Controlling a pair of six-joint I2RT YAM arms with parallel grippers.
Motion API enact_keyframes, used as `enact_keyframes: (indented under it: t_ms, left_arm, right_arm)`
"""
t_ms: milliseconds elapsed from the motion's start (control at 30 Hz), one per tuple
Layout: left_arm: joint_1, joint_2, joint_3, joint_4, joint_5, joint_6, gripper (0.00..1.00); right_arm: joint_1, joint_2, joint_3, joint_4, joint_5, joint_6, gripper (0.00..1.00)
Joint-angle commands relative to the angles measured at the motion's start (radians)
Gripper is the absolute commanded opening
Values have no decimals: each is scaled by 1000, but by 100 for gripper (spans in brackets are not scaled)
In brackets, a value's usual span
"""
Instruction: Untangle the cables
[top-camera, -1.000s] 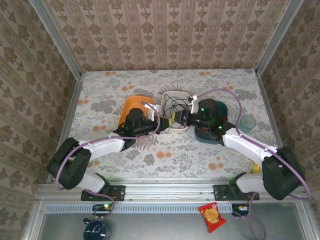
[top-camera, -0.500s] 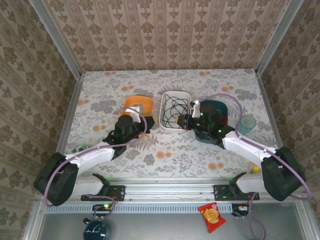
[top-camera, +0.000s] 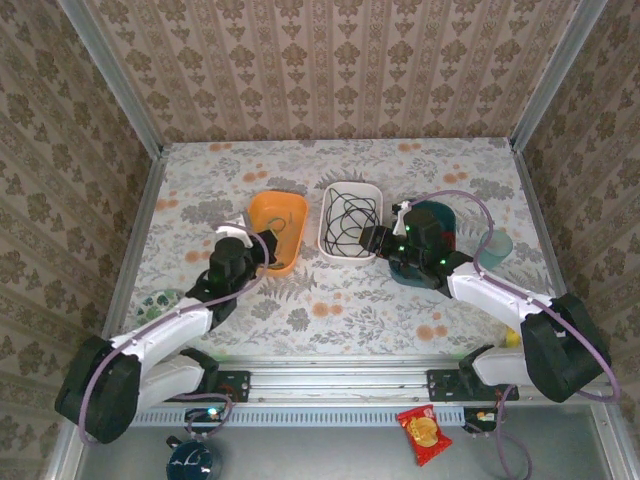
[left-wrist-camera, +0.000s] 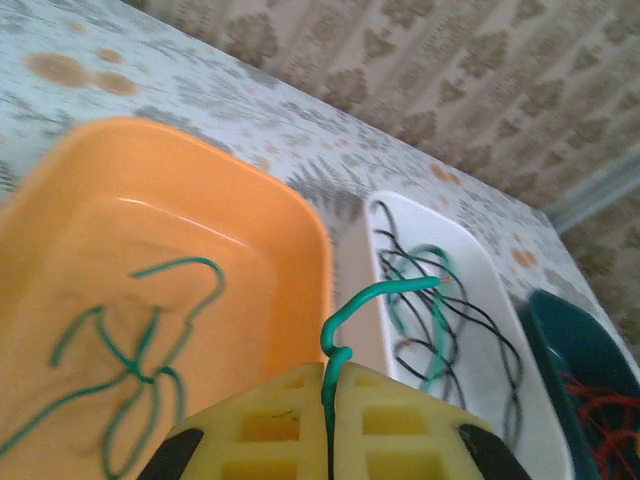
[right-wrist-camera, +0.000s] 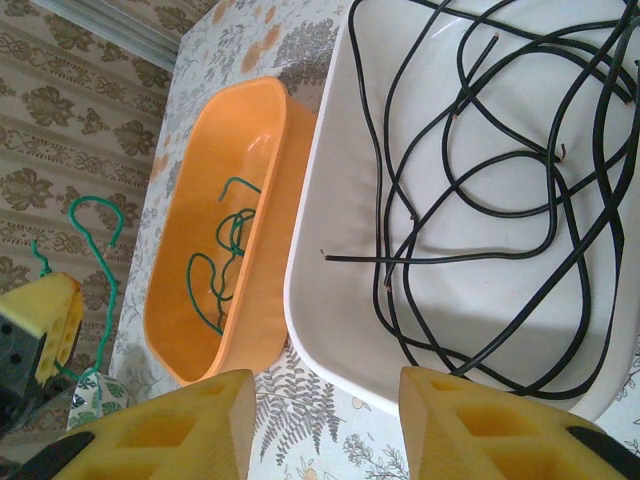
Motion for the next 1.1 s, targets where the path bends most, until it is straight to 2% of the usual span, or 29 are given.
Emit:
enact_keyframes:
  t_ms: [0,167,233,367,533,600,633,667,700,767,800,833,933,1000,1067]
  left_arm:
    - [57,20,3,-36,-13,22,15]
    - [163,134,63,-13,140,49,76]
    - [166,149,88,-20,153,66,84]
    - [166,108,94,-69,97,85,88]
    - [164,-77,69,-239,-92,136,90]
    - [163,-172,66,-341,-191,164,92]
    - [163,-225,64,-397,-253,179,93]
    - [163,-268,61,-444,-301,193,99]
    - [161,-316,58,-500,-375,210,100]
    - [163,-390,53,-601,-508,230,100]
    - [163,-420,50,-643,-569,245,100]
    - [166,-442,49,-676,-616,264,100]
    - [167,-455,39,-695,-712,348,100]
    - [170,-437,27,-687,-800,358,100]
    - [175,-408,-14,-585,-832,428,100]
  right_arm:
    - [4,-22,23,-30,9,-23,42]
    - [4,-55,35,-71,35,-51,43]
    - [3,-77,36,-92,61,-69,44]
    - [-9,-120,43,-139,113,-97,45]
    - [-86,-211,7,-191,213,-107,49]
    - [-122,-265,-11,-227,301,-136,52]
    - [-133,-296,-21,-250,374,-166,55]
    - [-139,-322,-30,-262,448,-193,60]
    - [-140,-348,-51,-252,533,-239,62]
    - [-142,-391,-125,-134,655,-382,67]
    - [-141,-410,-180,-39,698,-465,78]
    - [-142,-421,-234,57,731,-545,99]
    - [-151,-390,-334,252,792,-748,100]
    - [-167,-322,-320,221,834,-772,100]
    - [-176,-230,-321,260,866,-773,100]
